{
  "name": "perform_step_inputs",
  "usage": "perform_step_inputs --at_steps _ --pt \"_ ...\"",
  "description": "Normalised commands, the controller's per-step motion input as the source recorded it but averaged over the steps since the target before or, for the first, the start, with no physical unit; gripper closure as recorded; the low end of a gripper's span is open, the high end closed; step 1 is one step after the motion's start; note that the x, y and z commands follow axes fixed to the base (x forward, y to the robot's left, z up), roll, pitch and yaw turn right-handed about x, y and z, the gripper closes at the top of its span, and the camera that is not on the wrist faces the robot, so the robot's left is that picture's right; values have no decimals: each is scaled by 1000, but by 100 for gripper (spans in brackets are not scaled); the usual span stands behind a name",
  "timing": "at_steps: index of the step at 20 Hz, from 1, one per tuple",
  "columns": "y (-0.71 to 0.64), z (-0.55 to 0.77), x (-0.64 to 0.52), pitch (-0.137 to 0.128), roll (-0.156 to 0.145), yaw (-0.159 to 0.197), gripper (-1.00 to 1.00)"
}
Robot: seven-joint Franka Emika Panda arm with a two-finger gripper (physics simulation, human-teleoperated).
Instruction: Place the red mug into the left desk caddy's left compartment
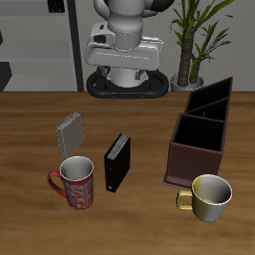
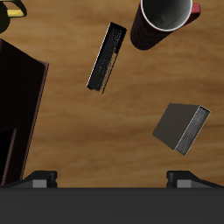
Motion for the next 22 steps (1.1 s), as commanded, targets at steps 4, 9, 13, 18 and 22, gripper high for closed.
perform_step_inputs --at_steps 4,9,13,18,22 --pt "-235 133 73 -25 -27 -22 -100" --pt "-212 140 164 -25 -14 27 -100" --pt "-291 23 137 3 -45 -30 -100" --pt "-286 28 202 -2 -23 -12 -100" --pt "-198 80 155 -12 -35 -3 -100"
